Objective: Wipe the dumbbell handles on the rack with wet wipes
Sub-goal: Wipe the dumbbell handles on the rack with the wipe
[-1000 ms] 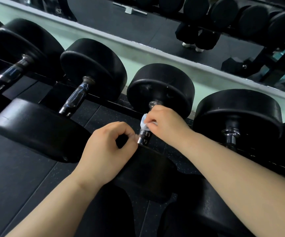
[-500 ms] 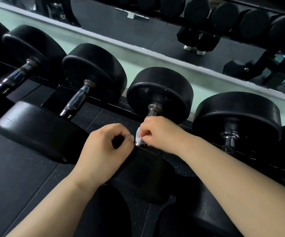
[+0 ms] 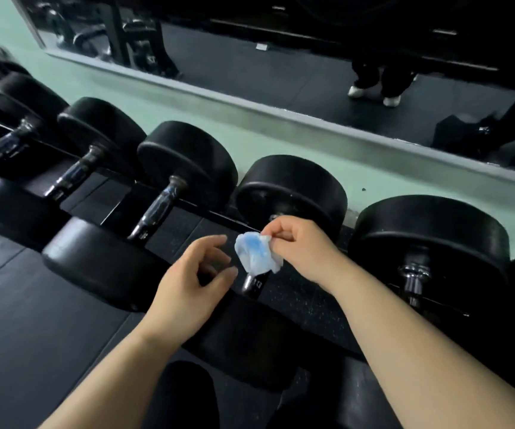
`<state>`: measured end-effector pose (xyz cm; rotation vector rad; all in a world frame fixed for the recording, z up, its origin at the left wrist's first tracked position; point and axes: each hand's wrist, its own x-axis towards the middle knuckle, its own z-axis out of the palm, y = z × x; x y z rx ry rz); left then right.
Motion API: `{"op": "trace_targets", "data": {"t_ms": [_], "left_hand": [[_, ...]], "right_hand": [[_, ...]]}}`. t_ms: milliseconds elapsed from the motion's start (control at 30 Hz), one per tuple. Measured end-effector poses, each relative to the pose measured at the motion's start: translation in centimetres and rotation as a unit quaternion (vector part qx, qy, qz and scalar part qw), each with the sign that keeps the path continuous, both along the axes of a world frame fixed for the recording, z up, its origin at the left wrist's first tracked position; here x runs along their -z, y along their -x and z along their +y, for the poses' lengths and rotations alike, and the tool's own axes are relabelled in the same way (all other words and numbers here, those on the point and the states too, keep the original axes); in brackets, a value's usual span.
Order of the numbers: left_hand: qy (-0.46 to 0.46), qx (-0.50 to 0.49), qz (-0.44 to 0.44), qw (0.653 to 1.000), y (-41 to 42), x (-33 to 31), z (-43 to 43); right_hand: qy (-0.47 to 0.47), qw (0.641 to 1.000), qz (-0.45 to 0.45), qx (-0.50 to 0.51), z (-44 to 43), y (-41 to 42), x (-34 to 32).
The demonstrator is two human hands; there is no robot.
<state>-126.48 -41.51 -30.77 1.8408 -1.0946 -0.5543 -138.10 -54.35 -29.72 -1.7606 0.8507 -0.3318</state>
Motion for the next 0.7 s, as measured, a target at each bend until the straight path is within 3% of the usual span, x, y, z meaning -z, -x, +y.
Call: {"op": "trace_targets", "data": {"t_ms": [100,233,367,533,633,700], "left_hand": [[-0.038,0.030,0.001,0.999,-0.7,0.3,-0.7],[-0.007,0.105,-0.156,0.982,-2.8,0.6,-3.3],[-0.055,0.207,-0.125,0.969,-5.2,-0.9,-6.2],[-0.157,0.302,-0.208,0.917,-9.7,-3.4,-9.7],[-0.203,0.336,-0.175,0.903,-10.3,-3.1,-11.2],[-0.224,0.329,-0.146,0.906,-9.8,-1.9,-11.3]], "right_hand": [[0.011,1.000,0.009,-0.027,-0.3,-0.5,0.0],[0.050,0.998,0.014,-0.033,-0.5,-0.9,-0.5],[0.071,0.997,0.015,0.022,-0.7,-0.8,-0.9],[0.070,0.987,0.090,0.114,0.4,-0.2,-2.0],[0.081,0.967,0.154,0.188,2.4,-0.2,-2.7],[0.086,0.950,0.144,0.264,4.2,-0.4,-2.3]]}}
